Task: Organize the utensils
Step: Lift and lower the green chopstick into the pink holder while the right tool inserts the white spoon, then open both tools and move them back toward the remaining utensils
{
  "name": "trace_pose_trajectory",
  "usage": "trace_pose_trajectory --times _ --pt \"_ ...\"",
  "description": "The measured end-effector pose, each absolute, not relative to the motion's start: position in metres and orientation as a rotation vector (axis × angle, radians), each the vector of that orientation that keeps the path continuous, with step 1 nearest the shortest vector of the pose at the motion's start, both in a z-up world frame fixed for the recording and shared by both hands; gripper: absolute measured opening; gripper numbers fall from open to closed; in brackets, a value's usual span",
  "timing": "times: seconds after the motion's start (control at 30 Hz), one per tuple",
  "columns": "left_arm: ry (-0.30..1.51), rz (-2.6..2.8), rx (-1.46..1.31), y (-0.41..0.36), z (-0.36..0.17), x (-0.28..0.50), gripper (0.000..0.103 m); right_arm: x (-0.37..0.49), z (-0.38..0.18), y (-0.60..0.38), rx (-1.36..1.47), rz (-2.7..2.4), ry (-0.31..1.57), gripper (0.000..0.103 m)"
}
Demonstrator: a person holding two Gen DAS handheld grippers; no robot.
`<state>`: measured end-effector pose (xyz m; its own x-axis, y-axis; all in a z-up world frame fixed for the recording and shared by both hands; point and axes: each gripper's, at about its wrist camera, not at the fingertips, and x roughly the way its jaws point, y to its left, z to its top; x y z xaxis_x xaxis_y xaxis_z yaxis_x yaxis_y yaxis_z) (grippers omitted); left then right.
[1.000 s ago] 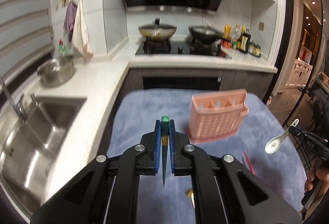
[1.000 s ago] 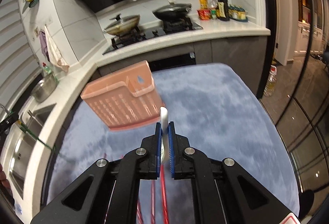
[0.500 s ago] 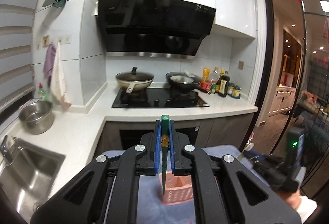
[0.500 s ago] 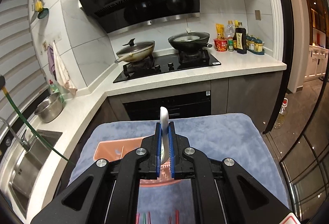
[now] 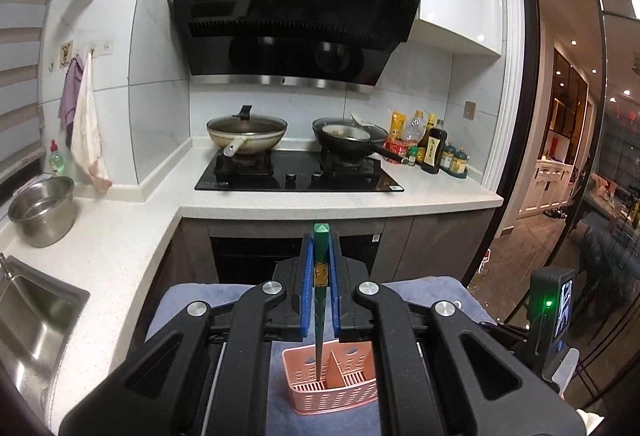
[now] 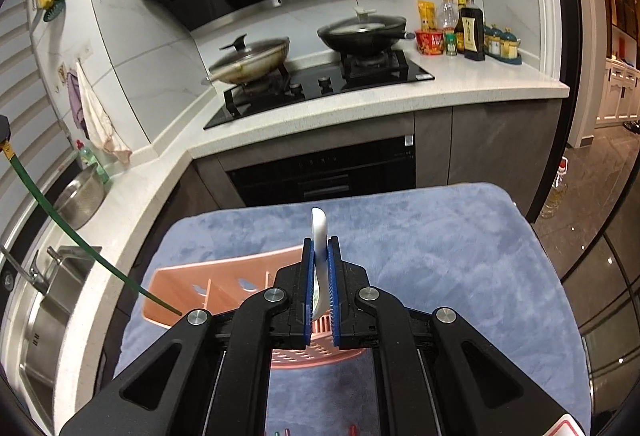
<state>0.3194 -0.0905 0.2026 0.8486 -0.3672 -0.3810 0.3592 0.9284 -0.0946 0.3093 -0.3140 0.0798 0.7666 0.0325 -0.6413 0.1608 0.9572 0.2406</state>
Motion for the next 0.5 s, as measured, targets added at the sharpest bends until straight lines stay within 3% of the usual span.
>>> trace_pose_trajectory --times 0.23,0.27,0.3,0.33,0.5 --pt "0.455 -0.381 -0.029 -0.09 0.183 0.329 0.01 0.308 0.064 -0.312 0.285 -0.074 0.718 0.01" --pt "0.463 -0.364 -0.029 -0.089 0.18 0.328 0.025 0.306 0.065 -0.312 0.281 -0.082 0.714 0.012" --pt "0.474 -0.35 -0.028 -0.087 0.178 0.328 0.049 0.303 0.067 -0.313 0.278 -0.092 0.706 0.018" --pt "0.482 -0.329 -0.035 -0.082 0.176 0.328 0.056 0.3 0.07 -0.315 0.281 -0.097 0.693 0.027" --pt "0.504 -0.286 -0.069 -0.056 0.169 0.317 0.07 0.274 0.086 -0.327 0.302 -0.11 0.655 0.037"
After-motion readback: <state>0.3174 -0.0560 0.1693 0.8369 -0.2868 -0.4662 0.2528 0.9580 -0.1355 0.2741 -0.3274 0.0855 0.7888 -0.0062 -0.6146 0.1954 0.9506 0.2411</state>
